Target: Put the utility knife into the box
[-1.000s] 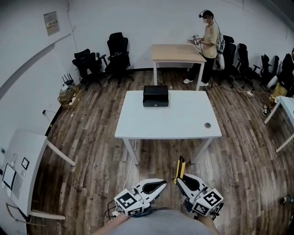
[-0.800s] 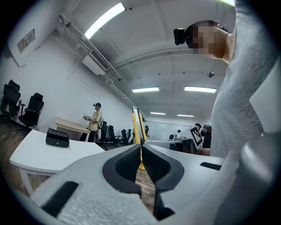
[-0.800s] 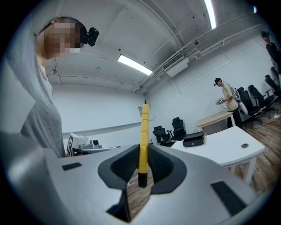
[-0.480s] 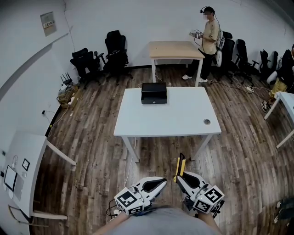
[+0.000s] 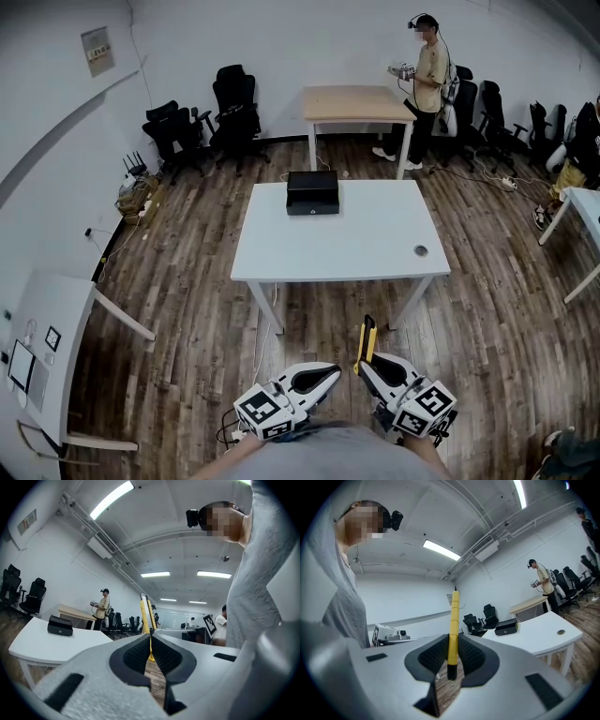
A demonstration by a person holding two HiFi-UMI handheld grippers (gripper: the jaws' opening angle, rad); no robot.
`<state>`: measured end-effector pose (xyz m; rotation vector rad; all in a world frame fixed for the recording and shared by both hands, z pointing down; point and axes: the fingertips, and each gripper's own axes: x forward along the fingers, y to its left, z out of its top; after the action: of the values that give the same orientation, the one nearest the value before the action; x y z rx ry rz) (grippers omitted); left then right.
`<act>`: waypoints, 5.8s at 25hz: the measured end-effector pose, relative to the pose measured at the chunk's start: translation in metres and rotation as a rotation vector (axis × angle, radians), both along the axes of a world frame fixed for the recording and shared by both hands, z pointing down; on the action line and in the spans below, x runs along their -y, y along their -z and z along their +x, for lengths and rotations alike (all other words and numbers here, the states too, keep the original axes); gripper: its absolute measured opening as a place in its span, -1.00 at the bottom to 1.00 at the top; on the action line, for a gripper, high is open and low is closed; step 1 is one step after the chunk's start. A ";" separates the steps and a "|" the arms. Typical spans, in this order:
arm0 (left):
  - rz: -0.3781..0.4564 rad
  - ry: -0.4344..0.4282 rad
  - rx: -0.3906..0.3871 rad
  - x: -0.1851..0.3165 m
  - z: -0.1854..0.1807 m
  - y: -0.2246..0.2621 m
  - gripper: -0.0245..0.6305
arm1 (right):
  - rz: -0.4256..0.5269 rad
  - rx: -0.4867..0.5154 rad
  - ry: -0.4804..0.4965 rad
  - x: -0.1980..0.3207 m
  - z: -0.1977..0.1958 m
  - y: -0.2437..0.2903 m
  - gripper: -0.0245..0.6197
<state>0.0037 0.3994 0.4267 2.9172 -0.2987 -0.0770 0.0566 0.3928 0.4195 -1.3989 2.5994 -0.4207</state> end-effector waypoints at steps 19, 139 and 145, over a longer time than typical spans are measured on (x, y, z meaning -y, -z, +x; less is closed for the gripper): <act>-0.017 -0.001 0.041 -0.010 0.004 -0.010 -0.87 | -0.014 -0.013 0.006 -0.010 0.001 -0.005 -0.68; -0.101 0.099 0.061 0.518 0.066 -0.010 -0.87 | -0.078 -0.101 0.087 0.529 0.075 0.005 -0.68; -0.122 0.119 0.064 0.523 0.055 -0.018 -0.87 | -0.084 -0.191 0.132 0.556 0.070 -0.004 -0.68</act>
<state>0.0588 -0.1240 0.4445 2.7833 -0.4699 0.0157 0.1268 -0.1632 0.4236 -1.3596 2.8706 -0.4382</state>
